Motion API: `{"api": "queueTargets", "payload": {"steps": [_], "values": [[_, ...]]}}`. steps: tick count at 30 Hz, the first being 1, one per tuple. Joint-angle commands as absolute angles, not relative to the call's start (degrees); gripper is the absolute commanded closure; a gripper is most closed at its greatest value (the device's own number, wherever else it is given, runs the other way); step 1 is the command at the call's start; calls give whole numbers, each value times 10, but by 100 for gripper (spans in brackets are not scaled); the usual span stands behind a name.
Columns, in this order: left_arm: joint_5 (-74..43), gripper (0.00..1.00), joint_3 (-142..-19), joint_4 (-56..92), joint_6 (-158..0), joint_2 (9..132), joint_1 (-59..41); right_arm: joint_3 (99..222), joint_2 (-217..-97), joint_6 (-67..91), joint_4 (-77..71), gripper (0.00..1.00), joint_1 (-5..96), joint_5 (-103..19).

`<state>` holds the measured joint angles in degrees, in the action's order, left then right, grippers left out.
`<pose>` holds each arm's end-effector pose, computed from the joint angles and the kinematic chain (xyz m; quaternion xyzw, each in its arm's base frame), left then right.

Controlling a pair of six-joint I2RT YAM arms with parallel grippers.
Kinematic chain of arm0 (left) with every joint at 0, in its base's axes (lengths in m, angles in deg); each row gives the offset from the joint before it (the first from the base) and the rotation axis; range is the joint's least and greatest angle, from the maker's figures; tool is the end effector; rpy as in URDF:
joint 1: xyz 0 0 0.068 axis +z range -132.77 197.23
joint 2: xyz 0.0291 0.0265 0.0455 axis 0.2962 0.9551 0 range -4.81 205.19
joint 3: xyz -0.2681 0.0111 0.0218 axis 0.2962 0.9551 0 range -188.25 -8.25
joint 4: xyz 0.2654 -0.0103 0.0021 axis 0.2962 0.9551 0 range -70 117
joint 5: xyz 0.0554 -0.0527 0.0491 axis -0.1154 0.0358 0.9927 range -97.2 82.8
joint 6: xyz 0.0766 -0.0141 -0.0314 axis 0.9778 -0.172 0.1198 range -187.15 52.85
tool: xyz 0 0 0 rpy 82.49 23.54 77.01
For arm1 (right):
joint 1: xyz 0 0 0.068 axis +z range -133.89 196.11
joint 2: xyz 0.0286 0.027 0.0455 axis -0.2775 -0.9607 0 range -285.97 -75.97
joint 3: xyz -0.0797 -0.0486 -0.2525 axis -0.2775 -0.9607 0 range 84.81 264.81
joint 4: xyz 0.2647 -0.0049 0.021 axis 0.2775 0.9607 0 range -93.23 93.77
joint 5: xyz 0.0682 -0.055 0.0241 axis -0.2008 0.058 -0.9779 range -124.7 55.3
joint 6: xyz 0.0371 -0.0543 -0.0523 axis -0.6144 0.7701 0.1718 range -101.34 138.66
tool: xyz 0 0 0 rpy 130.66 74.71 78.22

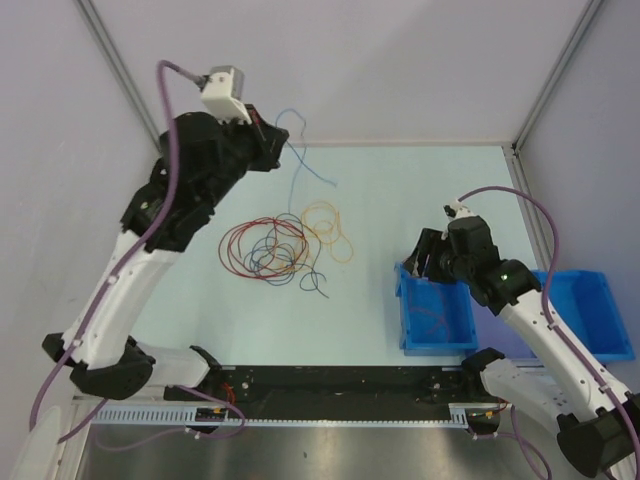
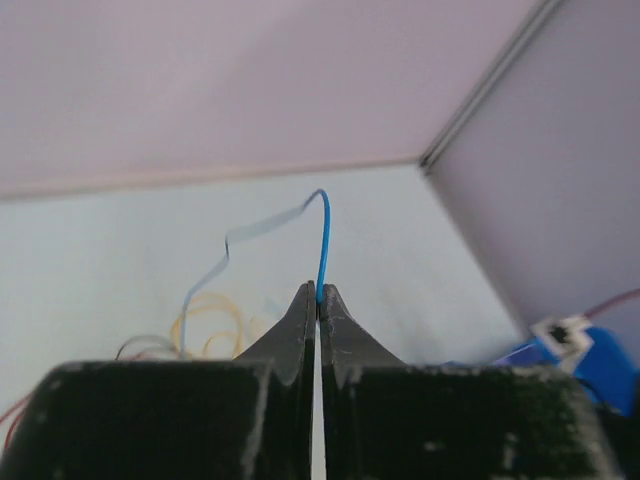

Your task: Untangle the cables

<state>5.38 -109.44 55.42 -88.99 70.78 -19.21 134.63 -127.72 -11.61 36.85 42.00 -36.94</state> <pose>0.2490 -0.1640 0.5026 0.0266 0.7633 -0.2384 0.5999 0.1964 0.0984 0.2707 0.0270 0.9130 0.2071 0.3504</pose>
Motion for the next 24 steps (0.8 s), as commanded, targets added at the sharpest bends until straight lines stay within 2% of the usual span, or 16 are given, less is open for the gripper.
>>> {"api": "queueTargets", "payload": {"steps": [1,5,14,20,24], "values": [[24,99,-1181,591,-831,681,-214,1348,-1250,-130,368,38,428,-368],[10,100,-1108,552,-837,638,-215,1348,-1233,-134,377,38,430,-365],[-68,100,-744,462,-894,539,-214,1348,-1202,-137,395,38,430,-365],[-131,100,-635,446,-927,507,-225,1348,-1212,-136,364,38,432,-415],[-150,100,-641,459,-908,506,-232,1348,-1235,-132,330,38,443,-478]]}}
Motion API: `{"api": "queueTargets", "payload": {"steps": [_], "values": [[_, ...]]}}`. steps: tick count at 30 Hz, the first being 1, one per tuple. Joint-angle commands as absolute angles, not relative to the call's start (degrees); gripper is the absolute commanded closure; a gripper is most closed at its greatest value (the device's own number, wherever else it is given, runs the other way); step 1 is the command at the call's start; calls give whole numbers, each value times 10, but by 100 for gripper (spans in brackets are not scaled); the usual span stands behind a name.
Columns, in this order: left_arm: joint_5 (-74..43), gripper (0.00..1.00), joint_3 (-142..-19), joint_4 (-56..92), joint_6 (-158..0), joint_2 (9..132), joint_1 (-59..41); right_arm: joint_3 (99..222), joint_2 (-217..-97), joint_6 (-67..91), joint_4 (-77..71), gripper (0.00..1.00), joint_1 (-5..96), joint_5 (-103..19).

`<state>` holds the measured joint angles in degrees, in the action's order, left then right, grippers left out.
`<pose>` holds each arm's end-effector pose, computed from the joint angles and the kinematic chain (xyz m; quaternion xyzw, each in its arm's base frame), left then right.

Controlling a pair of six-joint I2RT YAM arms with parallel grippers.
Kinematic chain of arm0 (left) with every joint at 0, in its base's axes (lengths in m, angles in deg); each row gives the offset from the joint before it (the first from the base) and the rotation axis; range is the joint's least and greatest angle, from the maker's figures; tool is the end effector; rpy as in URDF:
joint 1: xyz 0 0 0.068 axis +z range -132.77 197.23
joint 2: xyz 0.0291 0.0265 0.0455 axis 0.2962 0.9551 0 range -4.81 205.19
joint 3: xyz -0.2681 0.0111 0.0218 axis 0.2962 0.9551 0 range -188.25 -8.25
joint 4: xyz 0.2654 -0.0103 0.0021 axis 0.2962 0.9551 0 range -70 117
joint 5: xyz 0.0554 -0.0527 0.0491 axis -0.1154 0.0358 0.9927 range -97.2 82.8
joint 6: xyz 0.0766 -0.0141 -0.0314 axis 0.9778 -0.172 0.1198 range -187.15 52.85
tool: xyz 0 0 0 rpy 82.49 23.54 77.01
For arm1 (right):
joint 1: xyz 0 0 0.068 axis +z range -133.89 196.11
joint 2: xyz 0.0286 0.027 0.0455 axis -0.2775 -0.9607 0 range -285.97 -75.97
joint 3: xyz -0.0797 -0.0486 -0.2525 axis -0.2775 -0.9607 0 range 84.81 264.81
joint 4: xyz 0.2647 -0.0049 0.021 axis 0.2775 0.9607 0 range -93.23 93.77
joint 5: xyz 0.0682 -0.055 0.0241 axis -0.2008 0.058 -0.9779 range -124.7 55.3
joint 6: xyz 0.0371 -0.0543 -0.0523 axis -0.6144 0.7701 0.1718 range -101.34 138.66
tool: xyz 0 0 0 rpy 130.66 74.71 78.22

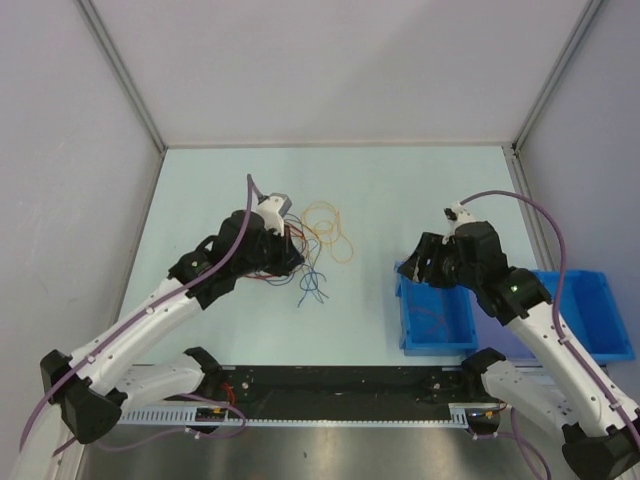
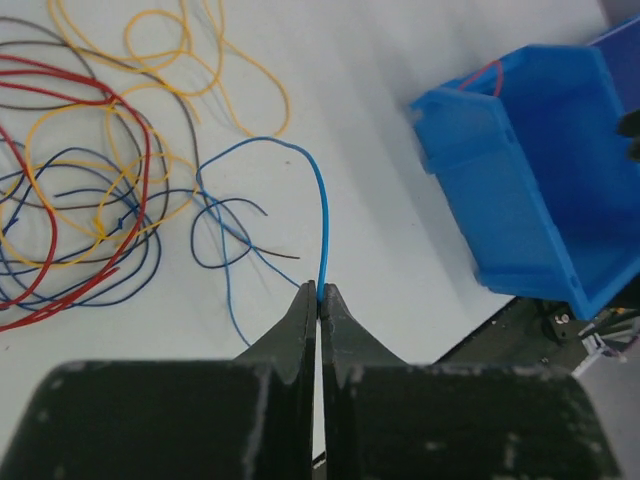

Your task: Untangle the cables

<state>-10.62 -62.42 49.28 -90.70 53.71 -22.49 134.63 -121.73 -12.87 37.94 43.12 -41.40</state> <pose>0.1971 -0.1695 0.2947 0.1379 0.8703 -0.2700 0.3881 0.1744 0.0985 0.2887 0.0092 0.8942 0.2629 0.3623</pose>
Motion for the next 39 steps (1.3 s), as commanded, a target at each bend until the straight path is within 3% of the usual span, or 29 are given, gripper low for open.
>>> {"api": "queueTargets", "payload": {"steps": [1,13,24,31,39], "values": [[-155,100,-645,461,-901,510,-232,1348,-1237,-134,323,38,452,-484],[-242,99,-709,504,-838,593,-271,1350,-1246,-84,188,39,517,-579],[-336,99,-727,491,-821,601,-291,1387,-1291,-6,202,39,648,-446],[-328,99,-735,495,-820,607,-301,1401,-1300,-4,200,39,672,-351],[-338,99,-735,487,-822,605,-312,1411,-1315,4,195,40,673,-322]]}}
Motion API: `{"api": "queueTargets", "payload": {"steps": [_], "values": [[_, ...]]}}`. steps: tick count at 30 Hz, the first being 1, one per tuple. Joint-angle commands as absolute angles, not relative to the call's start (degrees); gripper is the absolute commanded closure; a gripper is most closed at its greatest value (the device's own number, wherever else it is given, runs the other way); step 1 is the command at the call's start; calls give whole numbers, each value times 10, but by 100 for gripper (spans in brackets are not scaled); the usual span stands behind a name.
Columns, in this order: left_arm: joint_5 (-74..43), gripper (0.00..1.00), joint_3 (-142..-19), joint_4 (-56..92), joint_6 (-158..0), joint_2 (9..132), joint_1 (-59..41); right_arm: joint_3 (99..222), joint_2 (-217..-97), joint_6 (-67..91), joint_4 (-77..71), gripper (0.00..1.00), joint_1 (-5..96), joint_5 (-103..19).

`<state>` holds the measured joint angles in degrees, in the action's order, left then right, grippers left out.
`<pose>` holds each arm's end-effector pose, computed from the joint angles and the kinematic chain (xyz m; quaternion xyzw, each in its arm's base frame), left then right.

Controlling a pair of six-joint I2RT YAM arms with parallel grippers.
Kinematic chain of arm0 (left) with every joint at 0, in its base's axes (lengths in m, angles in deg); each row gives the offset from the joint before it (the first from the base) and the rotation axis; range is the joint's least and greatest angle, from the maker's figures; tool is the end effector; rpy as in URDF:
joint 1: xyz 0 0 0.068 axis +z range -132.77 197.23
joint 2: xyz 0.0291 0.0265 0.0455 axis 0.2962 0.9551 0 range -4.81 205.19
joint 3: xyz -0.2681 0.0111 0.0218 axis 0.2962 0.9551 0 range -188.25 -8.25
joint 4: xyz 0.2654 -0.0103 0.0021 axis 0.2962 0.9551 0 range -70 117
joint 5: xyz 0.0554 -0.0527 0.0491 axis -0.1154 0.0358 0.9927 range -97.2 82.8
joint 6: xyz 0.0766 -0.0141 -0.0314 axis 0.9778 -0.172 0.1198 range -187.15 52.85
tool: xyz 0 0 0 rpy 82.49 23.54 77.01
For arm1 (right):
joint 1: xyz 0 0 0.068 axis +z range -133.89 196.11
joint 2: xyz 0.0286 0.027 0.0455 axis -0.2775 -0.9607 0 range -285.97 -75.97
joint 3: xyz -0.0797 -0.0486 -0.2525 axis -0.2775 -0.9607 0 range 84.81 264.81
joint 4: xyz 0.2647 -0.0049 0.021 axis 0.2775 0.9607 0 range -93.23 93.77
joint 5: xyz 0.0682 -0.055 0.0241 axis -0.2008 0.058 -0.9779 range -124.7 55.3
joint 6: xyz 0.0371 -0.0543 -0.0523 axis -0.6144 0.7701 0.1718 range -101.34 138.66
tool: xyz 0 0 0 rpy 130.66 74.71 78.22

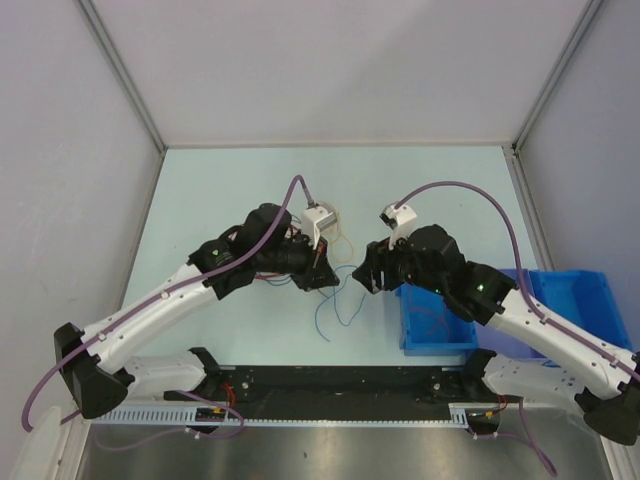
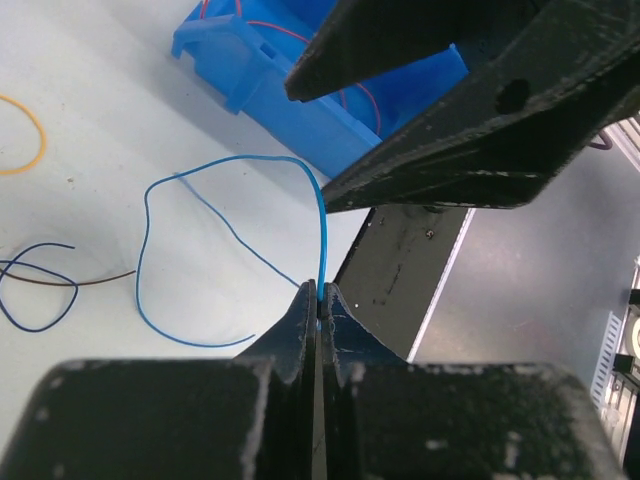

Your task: Untangle the cables

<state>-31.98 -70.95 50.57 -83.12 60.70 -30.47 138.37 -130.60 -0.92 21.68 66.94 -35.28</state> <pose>0.1667 -0.2290 0.3206 0.3330 0.7993 -0.4048 0.2939 0.1589 0.1961 0.3164 -0.2309 0.8159 0.3090 0.4307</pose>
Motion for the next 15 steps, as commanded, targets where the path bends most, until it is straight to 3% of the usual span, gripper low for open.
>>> {"api": "queueTargets", "payload": {"steps": [1,9,15], "values": [[-338,99,-735,485,-822,605,-314,1411,-1317,4,193,40,673,-322],[-350,99,-732,482,-817,605,-315,1412,-1329,20,162,46,679,-357],[-355,100,-731,479,-811,603,-316,1412,-1335,52,151,57,704,-383]]}}
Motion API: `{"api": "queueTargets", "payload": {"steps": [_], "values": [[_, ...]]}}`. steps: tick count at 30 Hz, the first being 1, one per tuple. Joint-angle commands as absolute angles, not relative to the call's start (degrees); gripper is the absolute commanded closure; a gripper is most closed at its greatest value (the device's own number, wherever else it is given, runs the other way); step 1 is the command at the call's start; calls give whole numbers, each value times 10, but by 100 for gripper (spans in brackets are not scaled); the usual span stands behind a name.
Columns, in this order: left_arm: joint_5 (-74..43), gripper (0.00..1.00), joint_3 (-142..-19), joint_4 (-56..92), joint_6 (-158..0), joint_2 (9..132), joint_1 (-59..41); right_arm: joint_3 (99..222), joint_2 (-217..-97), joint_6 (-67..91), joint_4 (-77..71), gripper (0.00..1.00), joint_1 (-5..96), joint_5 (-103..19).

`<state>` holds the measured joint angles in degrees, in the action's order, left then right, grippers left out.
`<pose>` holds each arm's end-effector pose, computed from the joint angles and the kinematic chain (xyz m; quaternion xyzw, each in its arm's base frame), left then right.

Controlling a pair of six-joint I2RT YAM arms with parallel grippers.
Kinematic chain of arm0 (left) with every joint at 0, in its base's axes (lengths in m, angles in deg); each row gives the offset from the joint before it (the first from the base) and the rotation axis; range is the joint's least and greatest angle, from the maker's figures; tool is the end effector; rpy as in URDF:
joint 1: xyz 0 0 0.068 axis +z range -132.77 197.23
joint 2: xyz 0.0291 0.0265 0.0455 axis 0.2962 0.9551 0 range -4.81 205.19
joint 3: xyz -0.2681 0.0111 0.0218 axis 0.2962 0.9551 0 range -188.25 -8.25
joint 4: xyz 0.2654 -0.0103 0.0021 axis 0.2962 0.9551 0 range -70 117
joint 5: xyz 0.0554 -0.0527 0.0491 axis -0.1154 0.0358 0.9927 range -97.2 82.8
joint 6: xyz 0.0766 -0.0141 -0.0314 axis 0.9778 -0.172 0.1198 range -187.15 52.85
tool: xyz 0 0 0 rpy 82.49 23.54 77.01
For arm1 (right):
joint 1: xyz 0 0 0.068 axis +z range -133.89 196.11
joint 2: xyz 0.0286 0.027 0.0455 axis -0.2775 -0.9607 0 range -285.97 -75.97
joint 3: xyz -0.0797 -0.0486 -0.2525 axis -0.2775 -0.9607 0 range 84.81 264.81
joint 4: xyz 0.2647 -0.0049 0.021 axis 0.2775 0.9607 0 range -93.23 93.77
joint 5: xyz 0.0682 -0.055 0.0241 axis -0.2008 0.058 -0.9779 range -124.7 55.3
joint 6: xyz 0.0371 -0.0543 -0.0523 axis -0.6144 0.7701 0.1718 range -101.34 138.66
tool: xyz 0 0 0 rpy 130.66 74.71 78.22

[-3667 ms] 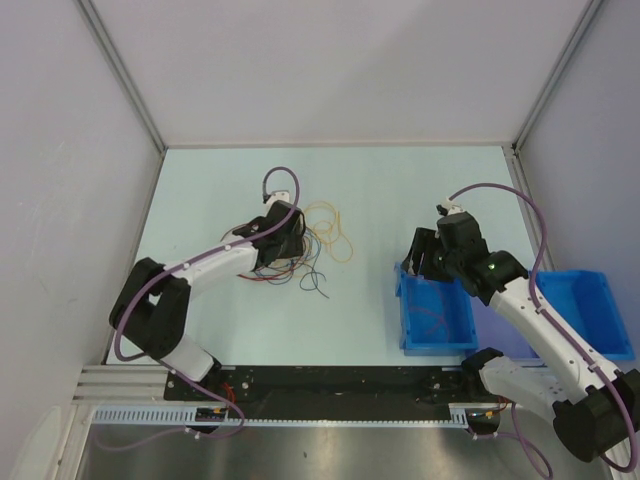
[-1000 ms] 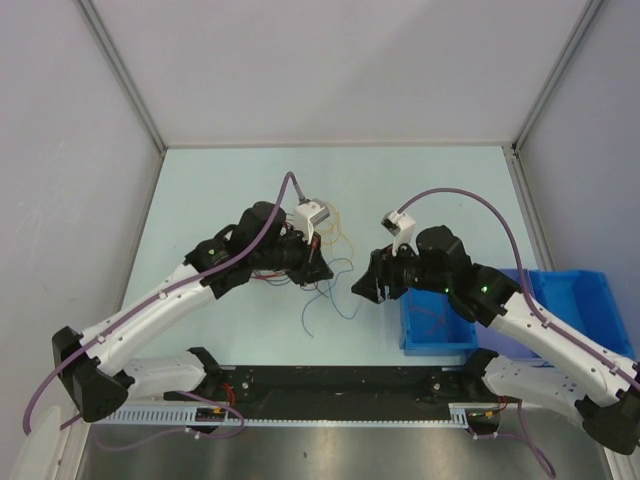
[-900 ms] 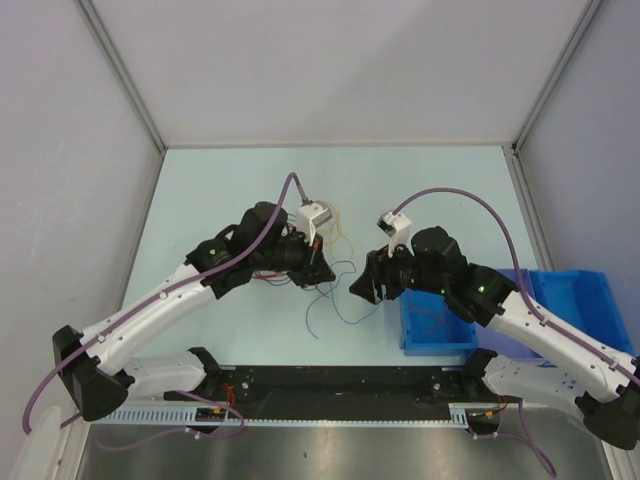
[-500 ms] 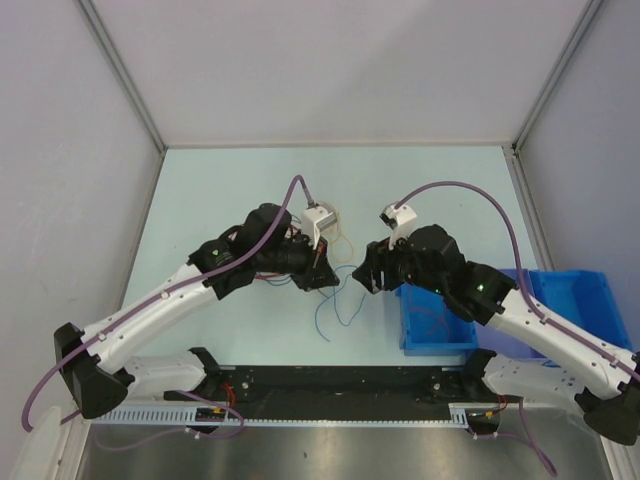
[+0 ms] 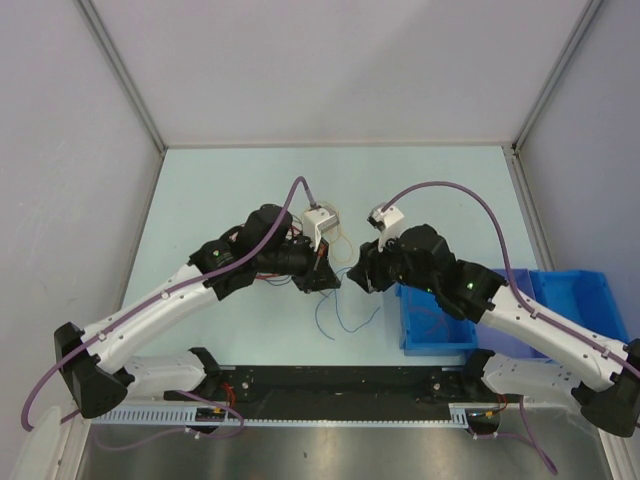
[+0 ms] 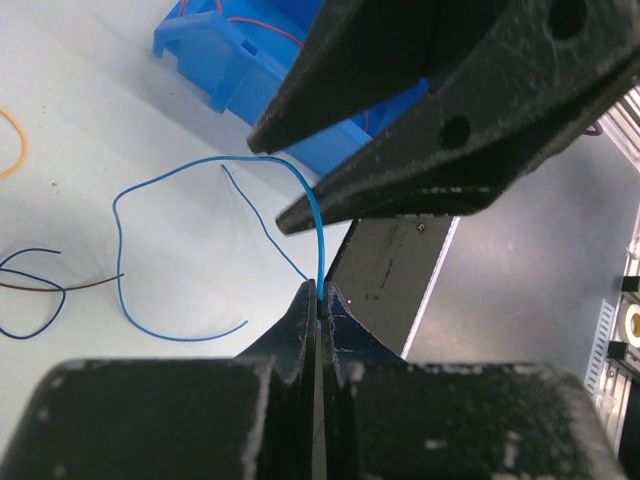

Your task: Untangle the cables

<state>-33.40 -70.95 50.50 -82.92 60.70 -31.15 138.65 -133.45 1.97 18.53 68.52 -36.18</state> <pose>0.1624 -0.2317 0.3212 0.3440 0.7925 -0.4145 0.2859 0.1608 0.2119 0.3137 -0.2658 0.8023 0.3120 0.4340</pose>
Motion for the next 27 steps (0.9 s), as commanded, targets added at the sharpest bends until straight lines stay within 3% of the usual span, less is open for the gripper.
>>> {"api": "queueTargets", "payload": {"steps": [1,6,16,19,21,22,25,27], "values": [[-354,99,-730,480,-810,603,-317,1412,-1335,57,151,57,709,-387],[-356,100,-733,484,-805,604,-317,1412,-1324,76,160,63,726,-364],[-350,97,-736,480,-807,612,-316,1413,-1315,69,168,99,739,-347],[-343,90,-736,478,-813,613,-316,1412,-1311,63,167,100,743,-328],[-331,77,-736,478,-816,611,-316,1412,-1306,59,165,100,745,-318],[-322,44,-736,478,-819,610,-317,1412,-1304,58,166,100,745,-312],[-283,5,-731,480,-822,599,-316,1423,-1291,49,173,100,745,-271],[-268,0,-725,479,-825,587,-316,1437,-1291,38,191,100,743,-222]]}}
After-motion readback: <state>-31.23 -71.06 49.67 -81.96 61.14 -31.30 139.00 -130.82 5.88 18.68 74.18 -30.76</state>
